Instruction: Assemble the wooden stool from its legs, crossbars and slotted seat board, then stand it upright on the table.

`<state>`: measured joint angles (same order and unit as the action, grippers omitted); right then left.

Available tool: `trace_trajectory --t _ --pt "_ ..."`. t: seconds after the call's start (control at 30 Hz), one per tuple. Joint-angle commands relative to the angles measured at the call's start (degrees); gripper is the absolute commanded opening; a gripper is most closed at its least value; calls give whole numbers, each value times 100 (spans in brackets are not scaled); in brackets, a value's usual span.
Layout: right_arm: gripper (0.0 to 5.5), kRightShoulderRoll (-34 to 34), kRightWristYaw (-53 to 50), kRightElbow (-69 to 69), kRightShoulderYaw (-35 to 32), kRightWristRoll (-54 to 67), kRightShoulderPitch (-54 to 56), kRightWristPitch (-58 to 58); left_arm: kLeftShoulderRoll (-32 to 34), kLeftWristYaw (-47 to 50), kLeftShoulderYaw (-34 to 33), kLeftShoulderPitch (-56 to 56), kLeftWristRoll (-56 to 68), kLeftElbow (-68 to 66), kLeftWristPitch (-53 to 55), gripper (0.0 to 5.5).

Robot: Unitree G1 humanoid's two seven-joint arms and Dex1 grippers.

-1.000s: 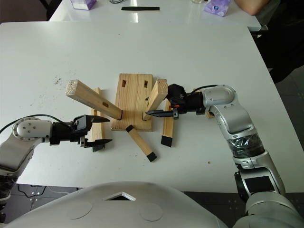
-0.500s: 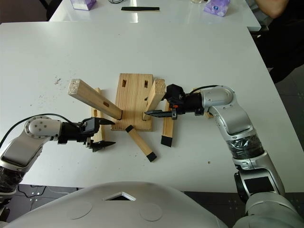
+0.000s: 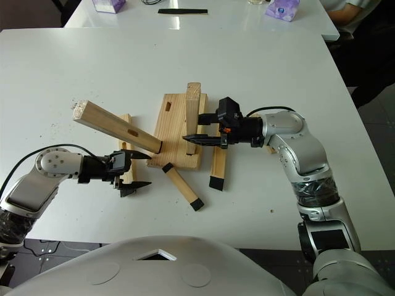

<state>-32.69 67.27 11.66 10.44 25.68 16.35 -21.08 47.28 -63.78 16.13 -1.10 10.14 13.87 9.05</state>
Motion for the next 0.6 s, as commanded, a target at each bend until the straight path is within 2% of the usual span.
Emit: trace_trajectory --t 0.03,0.17,0.23,0.4,0.6 --pt "199 -312 248 -127 482 -829 -253 937 164 32 209 -167 -403 -324 245 377" --pt "199 -497 346 -261 706 -1233 -397 1604 185 7 222 -130 -419 -328 254 377" --pt "199 -471 322 -235 659 -1062 -409 1616 191 -2 237 -102 -431 -346 268 377" --pt "199 -95 -4 5 170 89 -194 743 243 -28 284 -62 -491 -399 298 377" --pt "199 50 -148 -141 120 151 -172 245 298 -40 338 0 -481 -446 315 377"
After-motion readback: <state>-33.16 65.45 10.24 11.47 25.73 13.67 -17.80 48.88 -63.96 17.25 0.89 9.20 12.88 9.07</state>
